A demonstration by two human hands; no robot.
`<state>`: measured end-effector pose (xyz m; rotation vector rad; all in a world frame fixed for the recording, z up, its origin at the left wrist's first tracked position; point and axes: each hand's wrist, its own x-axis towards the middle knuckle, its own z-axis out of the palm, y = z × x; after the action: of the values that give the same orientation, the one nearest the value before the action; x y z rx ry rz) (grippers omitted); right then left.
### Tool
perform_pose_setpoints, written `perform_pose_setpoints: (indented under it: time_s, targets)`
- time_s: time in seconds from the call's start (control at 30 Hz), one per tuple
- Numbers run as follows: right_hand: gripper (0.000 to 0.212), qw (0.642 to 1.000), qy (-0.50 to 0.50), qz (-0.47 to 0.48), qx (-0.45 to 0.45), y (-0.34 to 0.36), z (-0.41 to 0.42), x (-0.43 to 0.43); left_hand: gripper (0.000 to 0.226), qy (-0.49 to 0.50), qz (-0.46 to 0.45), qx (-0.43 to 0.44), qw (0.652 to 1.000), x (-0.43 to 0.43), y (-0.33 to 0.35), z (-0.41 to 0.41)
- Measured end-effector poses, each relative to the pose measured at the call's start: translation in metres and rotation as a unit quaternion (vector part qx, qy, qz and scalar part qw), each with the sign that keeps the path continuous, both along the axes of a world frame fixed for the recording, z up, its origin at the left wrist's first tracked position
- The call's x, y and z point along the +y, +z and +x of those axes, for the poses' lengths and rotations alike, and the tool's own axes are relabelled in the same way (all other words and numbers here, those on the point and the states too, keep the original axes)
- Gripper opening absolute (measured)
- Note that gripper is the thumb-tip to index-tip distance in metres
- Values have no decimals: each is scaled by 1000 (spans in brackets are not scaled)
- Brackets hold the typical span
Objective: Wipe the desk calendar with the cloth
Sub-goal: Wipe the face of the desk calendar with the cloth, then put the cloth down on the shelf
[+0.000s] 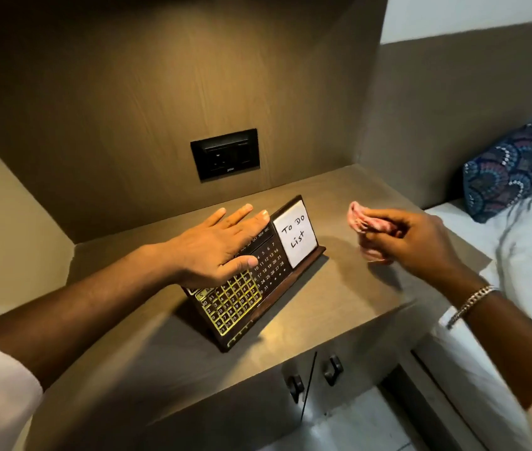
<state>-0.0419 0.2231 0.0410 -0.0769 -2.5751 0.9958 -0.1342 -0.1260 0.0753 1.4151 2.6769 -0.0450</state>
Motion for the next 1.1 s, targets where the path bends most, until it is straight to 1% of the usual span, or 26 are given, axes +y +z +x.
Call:
perform_pose_setpoints:
  time_s: [0.03,0.1,0.13,0.2,0.23,0.3,0.37,0.43,0.47,0.53,0.57,0.6,0.67,0.7,0.73,0.8,0.83,0.87,0.9,0.97,1.0,1.03,1.1]
  targets:
    - [45,995,-16,99,0,-1,-4,20,77,5,-4,7,1000,0,0,1]
    - [49,971,-27,237,-32,-6,-9,54,78,18,-11,20,1000,3,0,5]
    - [50,959,-22,278,-53,-11,-10,66,80,24,-15,26,999,4,0,7]
    - [54,938,0,330,-104,-30,-6,81,82,47,-18,37,998,8,-1,14]
    - [61,928,10,345,-138,-43,-2,85,83,62,-21,41,997,9,-1,17]
    - [82,924,15,324,-201,-69,5,85,84,92,-30,51,994,10,-2,26]
    - [95,934,25,283,-216,-83,9,81,84,127,-39,61,989,13,-3,38]
    - [101,939,41,263,-218,-86,11,80,84,159,-30,75,984,17,0,51]
    - [104,940,45,258,-220,-84,11,80,83,173,-7,88,981,19,1,58]
    - [110,944,51,245,-215,-78,10,81,82,215,90,121,965,20,1,77]
    - [111,952,53,233,-192,-73,8,78,79,248,157,137,946,20,-1,89]
    - [110,963,56,217,-153,-67,4,72,77,291,226,147,918,20,-6,101]
    - [104,982,87,144,-84,-55,-7,52,73,399,346,141,837,24,-23,127]
    - [101,986,118,84,-78,-49,-13,38,73,452,394,117,792,29,-32,138]
    - [98,984,150,10,-95,-44,-19,23,73,494,437,79,747,35,-42,149]
    - [89,957,198,-136,-159,-40,-30,-3,72,546,513,-11,662,48,-61,164]
    - [85,937,211,-202,-191,-41,-33,-15,72,561,539,-40,627,55,-68,168]
    - [81,917,218,-255,-216,-43,-35,-25,73,573,557,-55,598,60,-74,171]
    - [77,902,222,-290,-228,-46,-37,-34,74,578,575,-68,575,65,-80,171]
    - [73,891,231,-320,-223,-55,-41,-46,84,580,604,-97,537,68,-88,168]
    - [75,889,229,-334,-216,-58,-42,-51,90,580,611,-109,527,67,-91,165]
    - [79,885,219,-352,-212,-61,-44,-56,90,579,615,-118,523,64,-93,161]
    - [89,880,187,-384,-209,-67,-50,-62,67,580,620,-144,509,57,-93,145]
